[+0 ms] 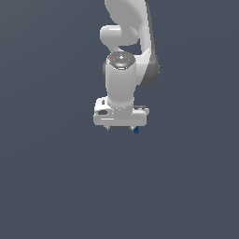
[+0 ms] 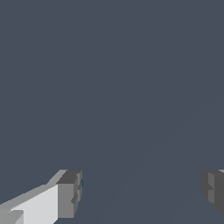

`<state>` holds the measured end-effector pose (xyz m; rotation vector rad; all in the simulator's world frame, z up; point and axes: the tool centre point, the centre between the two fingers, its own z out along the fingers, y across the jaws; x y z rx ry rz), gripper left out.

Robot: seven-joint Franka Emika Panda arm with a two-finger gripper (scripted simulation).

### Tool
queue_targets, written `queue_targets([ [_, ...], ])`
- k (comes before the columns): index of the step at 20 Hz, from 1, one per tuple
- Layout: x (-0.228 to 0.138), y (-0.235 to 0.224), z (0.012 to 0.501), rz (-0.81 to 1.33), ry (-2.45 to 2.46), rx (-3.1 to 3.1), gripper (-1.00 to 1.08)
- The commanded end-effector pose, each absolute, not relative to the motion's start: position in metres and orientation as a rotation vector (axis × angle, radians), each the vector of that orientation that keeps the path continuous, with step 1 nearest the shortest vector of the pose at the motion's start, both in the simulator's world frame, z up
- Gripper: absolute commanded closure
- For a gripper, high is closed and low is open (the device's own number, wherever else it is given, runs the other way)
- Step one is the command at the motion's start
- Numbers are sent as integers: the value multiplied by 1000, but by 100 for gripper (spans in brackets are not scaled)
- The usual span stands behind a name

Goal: Pick up the object and move it to a goal position.

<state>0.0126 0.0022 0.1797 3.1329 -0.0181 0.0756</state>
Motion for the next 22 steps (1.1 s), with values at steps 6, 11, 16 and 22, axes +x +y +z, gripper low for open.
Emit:
queue_targets([
  [6,9,-2,174,43,-24,3145,-92],
  [11,7,-5,170,21,-27,3154,-92],
  [16,6,-2,169,23,-52,3153,-92],
  [22,3,3,165,21,-137,3151,-92],
])
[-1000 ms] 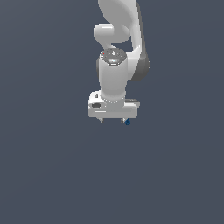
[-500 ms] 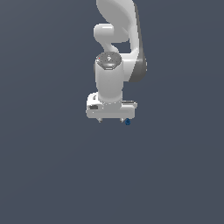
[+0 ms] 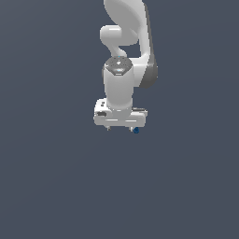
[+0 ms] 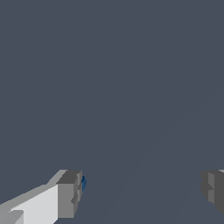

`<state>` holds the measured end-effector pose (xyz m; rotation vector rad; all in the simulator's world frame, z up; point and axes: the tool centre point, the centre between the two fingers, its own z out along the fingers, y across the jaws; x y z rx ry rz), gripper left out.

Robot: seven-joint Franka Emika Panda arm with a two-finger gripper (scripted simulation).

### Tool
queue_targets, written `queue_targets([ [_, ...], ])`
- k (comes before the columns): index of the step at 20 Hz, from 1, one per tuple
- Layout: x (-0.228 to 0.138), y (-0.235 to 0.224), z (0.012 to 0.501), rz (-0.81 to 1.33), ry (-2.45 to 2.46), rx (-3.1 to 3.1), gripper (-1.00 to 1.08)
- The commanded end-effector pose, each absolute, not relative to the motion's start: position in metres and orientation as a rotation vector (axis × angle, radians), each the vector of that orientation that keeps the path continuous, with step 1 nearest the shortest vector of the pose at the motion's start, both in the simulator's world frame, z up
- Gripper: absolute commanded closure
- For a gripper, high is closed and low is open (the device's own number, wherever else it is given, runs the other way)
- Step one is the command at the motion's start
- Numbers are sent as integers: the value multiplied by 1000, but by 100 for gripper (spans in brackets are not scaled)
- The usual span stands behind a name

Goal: Pick up the object and move it to a goal position.

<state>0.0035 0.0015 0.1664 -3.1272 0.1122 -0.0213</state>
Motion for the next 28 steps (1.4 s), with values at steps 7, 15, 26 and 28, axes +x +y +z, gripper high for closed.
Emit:
queue_targets([
  [7,-4,15,157,-16,308,-3113,-92],
  [15,-17,32,145,-10,584,-3073,-92],
  [26,-35,55,128,-3,969,-2976,-92],
  [28,-39,59,125,-1,1038,-2953,-92],
])
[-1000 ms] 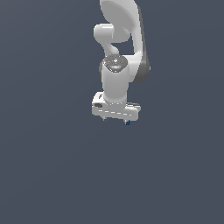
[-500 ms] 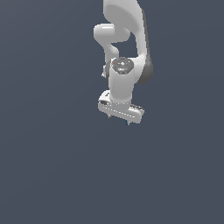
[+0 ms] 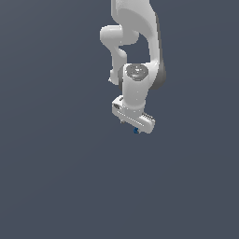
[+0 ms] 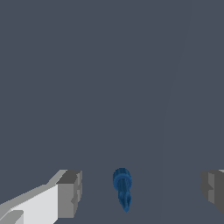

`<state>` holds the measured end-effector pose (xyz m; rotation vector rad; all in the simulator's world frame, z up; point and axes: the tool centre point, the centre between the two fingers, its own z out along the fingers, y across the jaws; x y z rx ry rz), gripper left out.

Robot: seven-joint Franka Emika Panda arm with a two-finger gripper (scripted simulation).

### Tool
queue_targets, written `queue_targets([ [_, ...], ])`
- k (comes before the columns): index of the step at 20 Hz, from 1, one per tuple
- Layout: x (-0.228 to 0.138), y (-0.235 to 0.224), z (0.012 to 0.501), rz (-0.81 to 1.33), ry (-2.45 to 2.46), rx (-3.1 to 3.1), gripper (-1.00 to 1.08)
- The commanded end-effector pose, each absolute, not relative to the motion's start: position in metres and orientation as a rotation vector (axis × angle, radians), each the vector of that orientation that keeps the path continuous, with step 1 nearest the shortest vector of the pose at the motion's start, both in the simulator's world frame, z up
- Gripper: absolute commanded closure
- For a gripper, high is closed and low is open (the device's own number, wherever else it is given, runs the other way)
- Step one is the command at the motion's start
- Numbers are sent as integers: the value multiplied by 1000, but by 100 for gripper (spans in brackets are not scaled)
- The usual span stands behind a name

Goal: Pick up the object and move it to a goal position.

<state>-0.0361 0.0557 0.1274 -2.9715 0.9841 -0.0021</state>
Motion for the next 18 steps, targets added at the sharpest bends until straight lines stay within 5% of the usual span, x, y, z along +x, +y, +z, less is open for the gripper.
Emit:
queue_targets([
  [1,-41,61,124,-1,1072,-2942,-92],
  [18,-73,89,101,2,1623,-2686,-92],
])
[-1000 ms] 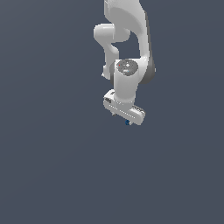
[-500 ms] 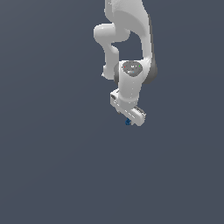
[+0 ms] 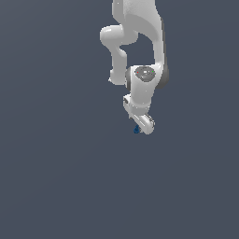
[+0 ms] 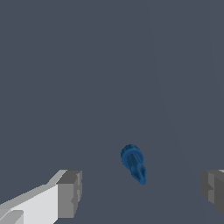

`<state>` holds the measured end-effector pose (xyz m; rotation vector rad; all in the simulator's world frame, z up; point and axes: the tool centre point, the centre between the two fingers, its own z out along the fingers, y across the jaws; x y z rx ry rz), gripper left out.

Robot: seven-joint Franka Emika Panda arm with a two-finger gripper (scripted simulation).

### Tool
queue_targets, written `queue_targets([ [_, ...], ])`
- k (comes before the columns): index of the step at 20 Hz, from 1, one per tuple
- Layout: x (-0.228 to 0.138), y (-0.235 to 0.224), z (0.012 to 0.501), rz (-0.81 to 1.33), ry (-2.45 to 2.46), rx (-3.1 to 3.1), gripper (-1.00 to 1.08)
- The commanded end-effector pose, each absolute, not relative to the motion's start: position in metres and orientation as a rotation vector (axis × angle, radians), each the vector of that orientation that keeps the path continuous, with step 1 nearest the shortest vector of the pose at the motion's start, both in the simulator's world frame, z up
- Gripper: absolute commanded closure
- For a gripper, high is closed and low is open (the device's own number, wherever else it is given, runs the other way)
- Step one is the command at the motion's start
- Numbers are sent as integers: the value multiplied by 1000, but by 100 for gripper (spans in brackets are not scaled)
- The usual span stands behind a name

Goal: Pick up the object and move it to a goal position.

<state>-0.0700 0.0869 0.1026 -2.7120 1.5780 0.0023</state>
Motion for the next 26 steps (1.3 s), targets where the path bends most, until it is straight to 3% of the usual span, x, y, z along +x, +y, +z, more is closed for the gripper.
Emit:
queue_targets([
  [1,-74,90,100,2,1648,-2671,-92],
  [19,-86,98,91,0,1820,-2560,-92],
  [26,-87,98,67,0,1824,-2558,-92],
])
